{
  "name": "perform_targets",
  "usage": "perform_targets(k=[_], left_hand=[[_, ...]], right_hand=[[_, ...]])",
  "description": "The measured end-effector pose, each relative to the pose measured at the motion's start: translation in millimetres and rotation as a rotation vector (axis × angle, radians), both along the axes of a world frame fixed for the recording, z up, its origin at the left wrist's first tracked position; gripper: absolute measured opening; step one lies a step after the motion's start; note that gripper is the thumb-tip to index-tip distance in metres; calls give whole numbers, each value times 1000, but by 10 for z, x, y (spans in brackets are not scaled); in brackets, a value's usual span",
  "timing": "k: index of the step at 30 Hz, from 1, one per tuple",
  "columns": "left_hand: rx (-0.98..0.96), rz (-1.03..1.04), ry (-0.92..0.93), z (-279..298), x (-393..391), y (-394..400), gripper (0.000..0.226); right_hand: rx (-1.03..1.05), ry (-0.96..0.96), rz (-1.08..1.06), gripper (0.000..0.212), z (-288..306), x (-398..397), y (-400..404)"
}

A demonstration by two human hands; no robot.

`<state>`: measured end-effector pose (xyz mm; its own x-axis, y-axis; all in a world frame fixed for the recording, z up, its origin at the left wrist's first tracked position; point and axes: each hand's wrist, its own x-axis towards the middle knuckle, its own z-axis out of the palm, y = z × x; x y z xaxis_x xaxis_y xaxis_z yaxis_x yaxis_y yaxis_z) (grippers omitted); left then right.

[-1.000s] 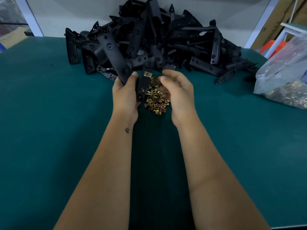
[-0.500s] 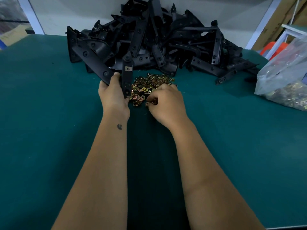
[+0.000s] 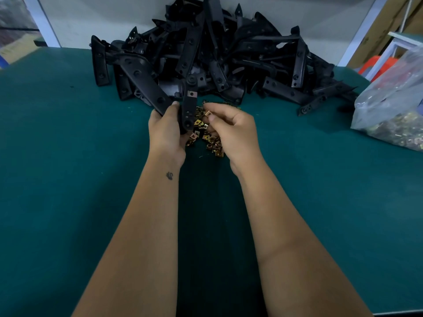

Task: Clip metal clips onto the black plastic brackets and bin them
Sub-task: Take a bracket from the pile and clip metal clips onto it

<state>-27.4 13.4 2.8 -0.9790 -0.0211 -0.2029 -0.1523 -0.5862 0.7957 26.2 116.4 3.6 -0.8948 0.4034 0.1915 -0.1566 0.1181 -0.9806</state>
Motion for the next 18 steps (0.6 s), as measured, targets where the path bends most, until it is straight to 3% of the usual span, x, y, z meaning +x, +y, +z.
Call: perform_targets(k=[11, 18], left_hand=[[-10, -77, 54, -66, -19, 73, 3], [-4, -77, 51, -72, -22, 78, 4]], right_hand=[[-317, 34, 3, 12, 59, 22, 10], [-343, 49, 20, 13, 53, 23, 21]])
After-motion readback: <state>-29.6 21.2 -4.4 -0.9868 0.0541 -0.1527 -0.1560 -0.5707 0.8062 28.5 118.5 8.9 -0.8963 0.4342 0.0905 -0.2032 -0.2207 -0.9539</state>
